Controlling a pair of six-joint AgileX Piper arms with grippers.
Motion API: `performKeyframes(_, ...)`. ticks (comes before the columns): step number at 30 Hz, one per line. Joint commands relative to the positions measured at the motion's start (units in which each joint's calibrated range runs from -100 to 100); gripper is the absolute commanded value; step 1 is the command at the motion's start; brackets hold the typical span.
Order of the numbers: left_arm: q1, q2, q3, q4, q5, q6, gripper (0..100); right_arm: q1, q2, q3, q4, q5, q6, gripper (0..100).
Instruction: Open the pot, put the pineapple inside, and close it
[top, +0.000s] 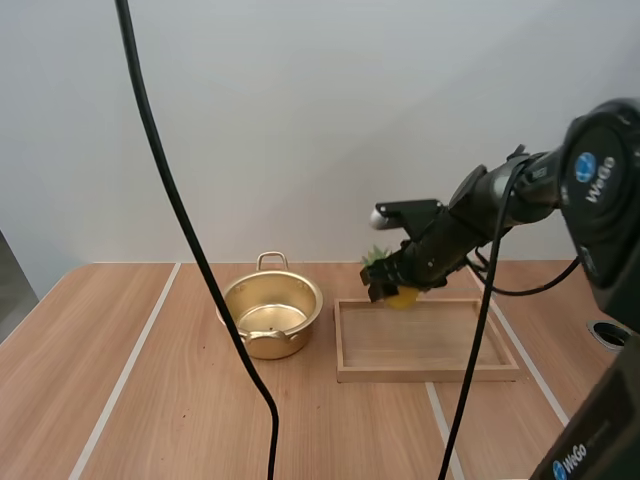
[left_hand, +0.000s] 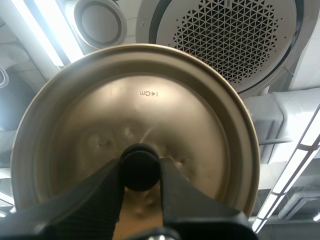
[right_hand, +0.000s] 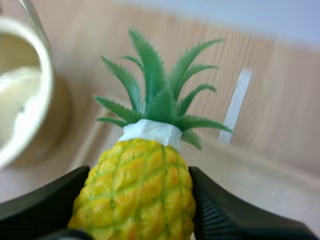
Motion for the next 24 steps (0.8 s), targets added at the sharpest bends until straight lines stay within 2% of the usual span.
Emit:
performKeyframes(1, 0.04, -0.35, -0.48, 0.30, 0.53, -0.09, 0, -0.15, -8.53, -2.93, 3.93, -4.03, -2.84, 0)
performKeyframes(6, 0.04, -0.83, -0.48, 0.30, 5.54, 1.88, 0, -0.15, -22.67, -7.00, 4.29, -19.69, -3.55, 0)
performKeyframes(10, 0.04, -1.00, -0.48, 0.30, 6.91, 1.88, 0, -0.15, -33.53, -7.28, 5.40, -37.18, -3.55, 0)
performKeyframes(12, 0.04, -1.00, -0.48, 0.30, 6.91, 1.88, 0, -0.15, -37.88, -7.39, 5.52, -42.02, -3.55, 0)
performKeyframes(17, 0.04, -1.57, -0.48, 0.30, 7.72, 1.88, 0, -2.66, -44.66, -7.39, 5.52, -39.24, -1.44, 0)
performKeyframes(22, 0.04, -2.58, -0.48, 0.30, 10.73, 1.88, 0, -3.67, -45.91, -7.39, 5.88, -36.43, 5.74, 0)
performKeyframes(24, 0.04, -3.09, -0.48, 0.30, 11.06, 1.88, 0, -3.67, -45.74, -7.39, 9.23, -32.26, 8.56, 0)
